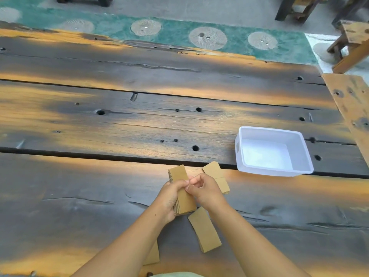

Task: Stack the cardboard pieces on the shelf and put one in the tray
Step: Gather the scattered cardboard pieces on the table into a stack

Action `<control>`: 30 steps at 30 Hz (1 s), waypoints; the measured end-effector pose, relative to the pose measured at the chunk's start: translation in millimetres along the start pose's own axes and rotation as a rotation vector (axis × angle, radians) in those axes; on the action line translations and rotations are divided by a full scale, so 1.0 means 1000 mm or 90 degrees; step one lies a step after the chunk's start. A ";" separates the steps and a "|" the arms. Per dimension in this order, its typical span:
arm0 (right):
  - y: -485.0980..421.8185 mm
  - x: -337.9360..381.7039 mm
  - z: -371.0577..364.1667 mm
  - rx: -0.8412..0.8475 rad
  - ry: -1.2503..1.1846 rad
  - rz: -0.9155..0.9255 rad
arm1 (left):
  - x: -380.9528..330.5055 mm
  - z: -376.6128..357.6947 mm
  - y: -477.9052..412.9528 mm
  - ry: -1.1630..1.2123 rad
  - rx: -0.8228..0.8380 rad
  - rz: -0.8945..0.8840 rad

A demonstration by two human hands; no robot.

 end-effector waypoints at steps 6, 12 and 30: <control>-0.031 -0.026 0.027 0.016 0.063 -0.058 | 0.009 -0.019 -0.031 -0.017 -0.061 0.036; -0.069 -0.048 0.082 -0.089 0.229 -0.060 | 0.013 -0.044 -0.064 0.011 -0.094 0.060; -0.105 -0.088 0.099 -0.134 0.080 -0.190 | 0.019 -0.052 -0.089 0.012 -0.130 0.124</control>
Point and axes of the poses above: each hand's wrist, its own y-axis away from the middle knuckle, its own z-axis out of the back of the hand, x = y × z, the point moved 6 cm from there along -y, towards the middle knuckle, and after that the axes turned 2 degrees about -x, right-handed, at the moved point
